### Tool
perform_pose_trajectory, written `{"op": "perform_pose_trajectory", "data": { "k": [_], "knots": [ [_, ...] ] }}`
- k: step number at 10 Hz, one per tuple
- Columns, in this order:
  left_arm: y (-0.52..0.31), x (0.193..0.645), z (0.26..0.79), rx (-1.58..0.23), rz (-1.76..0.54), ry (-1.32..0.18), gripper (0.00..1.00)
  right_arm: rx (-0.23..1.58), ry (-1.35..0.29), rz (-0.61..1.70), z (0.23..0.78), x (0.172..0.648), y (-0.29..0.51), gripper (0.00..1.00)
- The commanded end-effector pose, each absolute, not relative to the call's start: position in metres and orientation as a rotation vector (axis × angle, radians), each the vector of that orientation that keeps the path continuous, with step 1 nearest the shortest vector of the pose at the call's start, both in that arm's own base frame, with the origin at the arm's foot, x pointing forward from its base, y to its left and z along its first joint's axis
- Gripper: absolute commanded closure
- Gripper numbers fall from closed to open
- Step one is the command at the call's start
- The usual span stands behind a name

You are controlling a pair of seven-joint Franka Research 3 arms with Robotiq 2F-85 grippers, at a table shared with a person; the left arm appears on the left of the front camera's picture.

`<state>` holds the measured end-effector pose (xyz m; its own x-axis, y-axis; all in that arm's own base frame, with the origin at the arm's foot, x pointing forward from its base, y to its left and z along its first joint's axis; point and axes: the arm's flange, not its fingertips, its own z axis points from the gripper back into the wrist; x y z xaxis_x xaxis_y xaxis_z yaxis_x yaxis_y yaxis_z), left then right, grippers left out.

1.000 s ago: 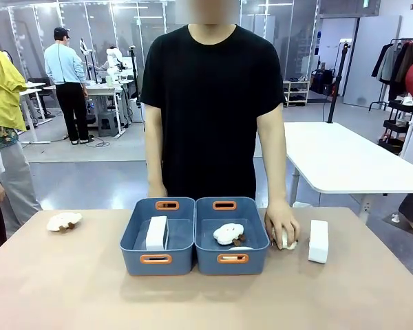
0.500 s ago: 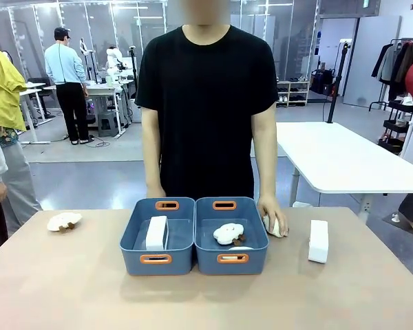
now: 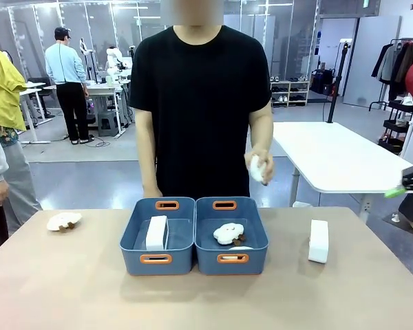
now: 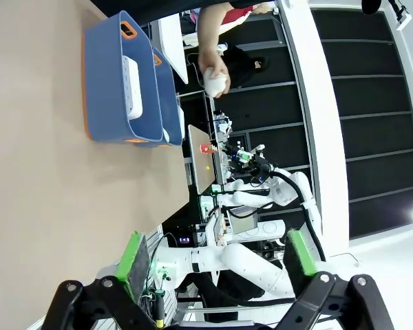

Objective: Sort the digital clocks into the basket.
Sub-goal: Pick up the Digital clock from the table and place it into the empty Plastic storage basket.

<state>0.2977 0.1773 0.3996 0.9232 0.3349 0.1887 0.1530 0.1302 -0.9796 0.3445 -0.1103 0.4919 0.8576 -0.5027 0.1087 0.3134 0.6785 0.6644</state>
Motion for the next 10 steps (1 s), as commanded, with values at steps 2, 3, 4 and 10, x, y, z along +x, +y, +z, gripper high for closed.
{"op": "perform_pose_trajectory", "data": {
  "k": [2,3,4,10],
  "knots": [
    [0.176,0.296,0.405,-1.465,0.152,-0.406,0.00,0.729,-0.255,-0.447,0.502,0.345,-0.116,0.00],
    [0.176,0.296,0.405,-1.465,0.152,-0.406,0.00,0.717,-0.255,-0.451,0.498,0.343,-0.112,0.00],
    [0.176,0.296,0.405,-1.465,0.152,-0.406,0.00,0.718,-0.243,-0.445,0.497,0.339,-0.110,0.00],
    [0.176,0.296,0.405,-1.465,0.152,-0.406,0.00,0.581,-0.301,-0.479,0.482,0.378,-0.098,0.00]
  ]
}}
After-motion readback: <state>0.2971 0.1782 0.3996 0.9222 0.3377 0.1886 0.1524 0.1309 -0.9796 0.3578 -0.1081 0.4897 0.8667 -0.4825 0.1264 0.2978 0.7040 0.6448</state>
